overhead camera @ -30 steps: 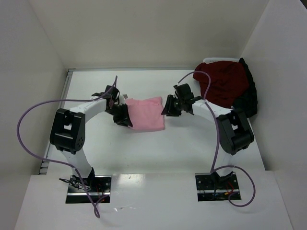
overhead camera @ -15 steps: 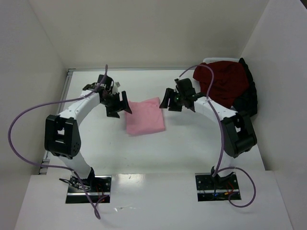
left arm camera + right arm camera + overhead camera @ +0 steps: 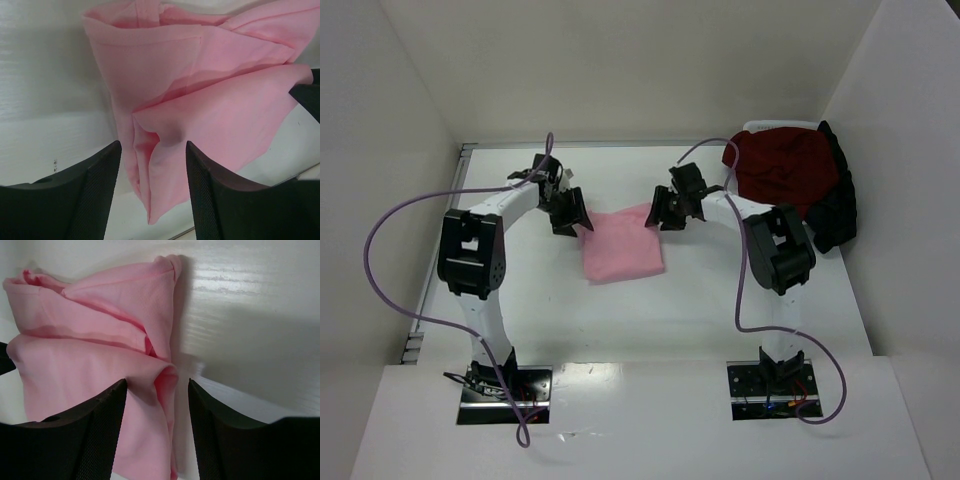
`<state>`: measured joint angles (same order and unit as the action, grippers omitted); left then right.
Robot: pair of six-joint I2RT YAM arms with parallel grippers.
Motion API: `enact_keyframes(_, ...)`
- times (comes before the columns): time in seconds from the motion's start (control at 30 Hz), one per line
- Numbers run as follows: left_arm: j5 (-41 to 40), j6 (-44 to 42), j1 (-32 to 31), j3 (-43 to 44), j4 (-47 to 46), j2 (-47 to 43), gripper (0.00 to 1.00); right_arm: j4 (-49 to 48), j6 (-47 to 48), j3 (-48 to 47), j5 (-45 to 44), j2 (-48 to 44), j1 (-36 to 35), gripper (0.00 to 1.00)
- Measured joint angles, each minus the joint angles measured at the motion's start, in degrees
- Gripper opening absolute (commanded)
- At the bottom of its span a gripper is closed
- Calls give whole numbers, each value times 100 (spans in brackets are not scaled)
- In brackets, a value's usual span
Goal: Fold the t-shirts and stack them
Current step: Smooth out wrinkles on the folded tshirt
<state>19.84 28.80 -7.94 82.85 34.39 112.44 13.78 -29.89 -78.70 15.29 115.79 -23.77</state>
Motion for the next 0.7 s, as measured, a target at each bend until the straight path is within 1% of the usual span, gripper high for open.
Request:
enact_keyframes(0.07,20,-2,-2,79,-13,50,60,11,9,-94,0,76,0,55)
enact_keyframes(0.1,42,0,-2,125,-24,70,57,9,20,-153,0,105,0,54)
enact_keyframes(0.13,63,-2,-2,177,-46,90,52,4,22,-216,2,118,0,53)
enact_keyframes(0.2,116,0,-2,271,-85,120,48,-9,31,-345,2,146,0,53)
enact_keyframes(0.27,166,4,-2,348,-142,170,45,-15,50,-466,17,192,0,46)
enact_keyframes(0.3,186,2,-2,376,-168,188,43,-17,70,-518,33,227,0,45)
enact_keyframes(0.4,221,-2,-2,378,-188,243,43,-4,90,-656,68,358,0,44)
enact_keyframes(0.57,260,-2,-2,378,-179,297,52,149,138,-754,109,501,0,44)
enact_keyframes(0.6,260,-2,-2,378,-181,297,54,181,149,-754,105,501,0,48)
enact_keyframes(0.63,260,-4,-2,380,-181,297,56,210,153,-754,105,501,0,49)
enact_keyframes(0.7,258,0,-2,380,-164,297,56,238,181,-754,85,501,0,49)
